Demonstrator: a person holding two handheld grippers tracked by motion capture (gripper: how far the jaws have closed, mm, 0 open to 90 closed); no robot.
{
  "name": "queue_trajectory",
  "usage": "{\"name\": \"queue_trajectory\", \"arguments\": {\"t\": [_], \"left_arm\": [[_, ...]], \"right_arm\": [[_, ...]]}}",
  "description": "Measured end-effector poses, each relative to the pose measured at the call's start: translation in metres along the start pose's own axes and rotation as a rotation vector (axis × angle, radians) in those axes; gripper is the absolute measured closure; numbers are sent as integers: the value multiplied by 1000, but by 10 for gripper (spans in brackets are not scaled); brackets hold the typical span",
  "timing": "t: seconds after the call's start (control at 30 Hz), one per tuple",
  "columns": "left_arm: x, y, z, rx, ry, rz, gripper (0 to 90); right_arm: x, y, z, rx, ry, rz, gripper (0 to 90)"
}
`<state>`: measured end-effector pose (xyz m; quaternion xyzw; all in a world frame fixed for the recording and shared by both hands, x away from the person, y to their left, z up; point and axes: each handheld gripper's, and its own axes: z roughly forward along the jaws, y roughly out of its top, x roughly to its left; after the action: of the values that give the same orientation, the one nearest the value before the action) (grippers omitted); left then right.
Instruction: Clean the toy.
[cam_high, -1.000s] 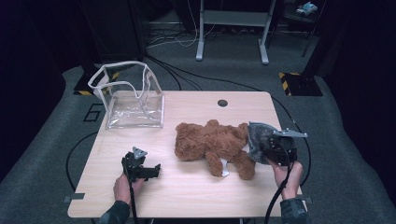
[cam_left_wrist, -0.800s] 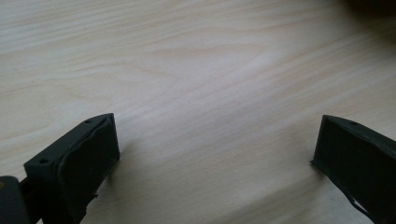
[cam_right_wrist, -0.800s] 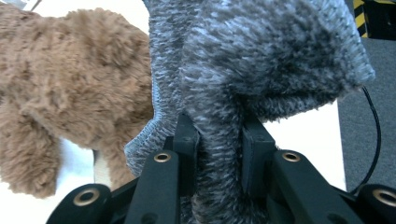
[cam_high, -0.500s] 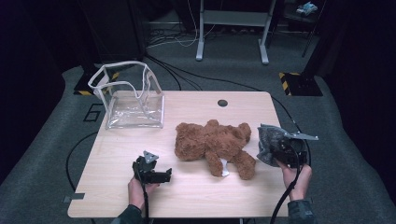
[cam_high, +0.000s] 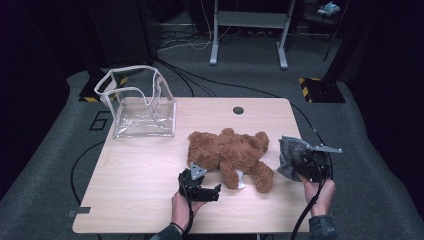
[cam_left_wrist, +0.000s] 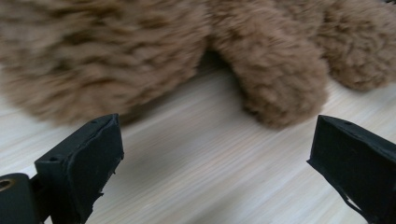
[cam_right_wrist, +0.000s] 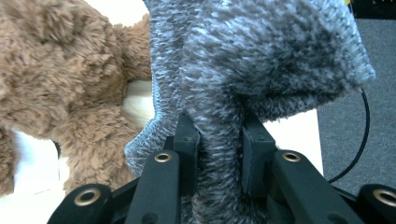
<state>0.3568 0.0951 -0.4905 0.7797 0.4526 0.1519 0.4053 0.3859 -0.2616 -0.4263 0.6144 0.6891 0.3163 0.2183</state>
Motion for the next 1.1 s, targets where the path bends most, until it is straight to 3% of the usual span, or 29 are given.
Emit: {"name": "queue_trajectory", "arguments": {"t": [0.1,0.27,0.33,0.5,0.63,0.8,0.9,0.93,0.97,1.0,1.07,1.1], "left_arm": [[-12,6,8,10,-25,3,41],[-29,16,20,20,-26,12,73],[-32,18,29,24,-33,-20,88],[-35,22,38,30,-34,-24,129],[-35,23,51,54,-23,-59,158],[-37,21,61,65,-5,-52,203],[-38,20,65,56,-9,-81,271],[-37,19,66,45,-10,-97,363],[-37,19,66,48,-7,-90,374],[-37,19,66,37,-5,-111,374],[-35,19,67,34,-6,-122,460],[-35,19,67,37,-2,-129,460]], "right_arm": [[0,-2,4,10,-3,9,720],[1,-7,10,24,2,4,720],[0,-8,9,28,4,10,720],[-1,-9,8,30,1,15,720],[-1,-11,9,36,2,8,720],[0,-13,11,42,5,5,719],[-1,-15,12,44,9,9,719],[-1,-16,12,48,9,17,720],[-1,-16,13,46,8,12,720],[-1,-16,13,46,8,12,720],[-1,-16,14,49,9,17,720],[-1,-16,14,49,9,17,720]]}}
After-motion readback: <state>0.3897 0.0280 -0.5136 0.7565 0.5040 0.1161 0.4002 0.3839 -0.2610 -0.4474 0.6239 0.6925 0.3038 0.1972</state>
